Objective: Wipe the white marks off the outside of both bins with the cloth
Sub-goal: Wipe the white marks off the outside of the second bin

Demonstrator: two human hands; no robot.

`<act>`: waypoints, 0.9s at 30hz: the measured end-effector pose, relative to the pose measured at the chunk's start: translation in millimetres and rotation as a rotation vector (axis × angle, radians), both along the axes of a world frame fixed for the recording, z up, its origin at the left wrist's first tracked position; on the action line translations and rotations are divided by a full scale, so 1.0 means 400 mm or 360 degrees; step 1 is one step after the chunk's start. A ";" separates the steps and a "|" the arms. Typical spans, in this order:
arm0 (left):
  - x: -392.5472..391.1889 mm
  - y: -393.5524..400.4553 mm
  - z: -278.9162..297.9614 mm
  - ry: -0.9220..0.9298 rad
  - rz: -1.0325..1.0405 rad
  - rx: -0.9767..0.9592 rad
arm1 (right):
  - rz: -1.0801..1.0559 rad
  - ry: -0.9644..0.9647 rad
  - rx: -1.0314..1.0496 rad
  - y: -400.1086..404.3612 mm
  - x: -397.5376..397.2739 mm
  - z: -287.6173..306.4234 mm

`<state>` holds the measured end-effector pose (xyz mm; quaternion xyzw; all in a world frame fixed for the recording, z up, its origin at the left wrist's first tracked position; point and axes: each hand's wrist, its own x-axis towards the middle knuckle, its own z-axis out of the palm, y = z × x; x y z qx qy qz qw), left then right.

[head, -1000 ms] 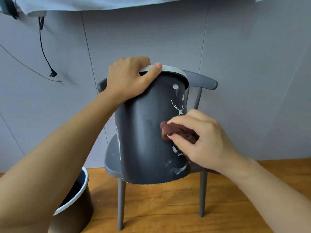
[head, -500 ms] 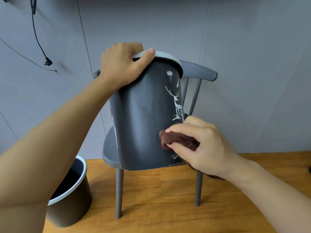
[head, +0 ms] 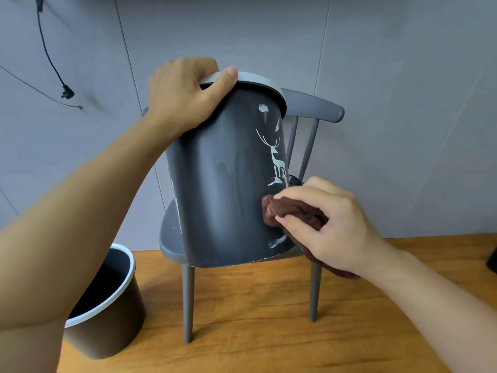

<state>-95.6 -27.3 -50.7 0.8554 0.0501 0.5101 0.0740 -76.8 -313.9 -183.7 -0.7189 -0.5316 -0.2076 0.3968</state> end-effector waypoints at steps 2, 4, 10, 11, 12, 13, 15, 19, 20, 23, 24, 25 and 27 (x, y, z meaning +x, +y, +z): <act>0.000 -0.003 -0.001 -0.0001 -0.0002 -0.0003 | -0.0069 -0.0016 -0.0018 0.014 -0.001 -0.003; 0.001 -0.002 -0.001 0.0003 -0.0004 -0.0010 | -0.0117 -0.0028 -0.0084 0.021 -0.002 -0.005; -0.001 -0.001 0.002 0.0013 -0.0014 -0.0017 | 0.0094 0.0033 -0.0424 -0.019 -0.001 -0.010; -0.002 -0.002 0.002 0.0015 -0.0011 -0.0013 | 0.0112 0.0029 -0.0480 -0.028 -0.002 -0.014; -0.002 -0.005 0.002 0.0018 -0.0012 -0.0011 | 0.0117 0.0041 -0.0488 -0.035 -0.002 -0.016; -0.003 -0.006 0.003 0.0022 -0.0010 -0.0009 | 0.0111 0.0068 -0.0434 -0.038 -0.001 -0.014; -0.002 -0.006 0.004 0.0023 0.0000 -0.0005 | 0.0053 0.0132 -0.0218 -0.029 0.005 -0.003; -0.001 -0.005 0.001 0.0010 -0.0010 -0.0016 | -0.0077 0.0149 -0.0026 0.008 0.012 0.014; 0.000 -0.005 0.000 0.0005 -0.0011 -0.0013 | -0.0070 0.0150 -0.0044 0.012 0.011 0.009; 0.001 0.001 -0.002 -0.0004 -0.0009 -0.0018 | 0.0037 0.0134 -0.0166 0.000 0.004 -0.030; 0.000 0.004 -0.002 -0.0006 -0.0012 -0.0028 | 0.0073 0.0110 -0.0216 -0.009 0.000 -0.047; -0.001 0.006 -0.002 -0.0006 -0.0016 -0.0037 | 0.0098 0.0082 -0.0256 -0.019 -0.003 -0.061; -0.004 0.005 -0.002 0.0001 -0.0012 -0.0048 | 0.0102 0.0050 -0.0309 -0.038 -0.005 -0.075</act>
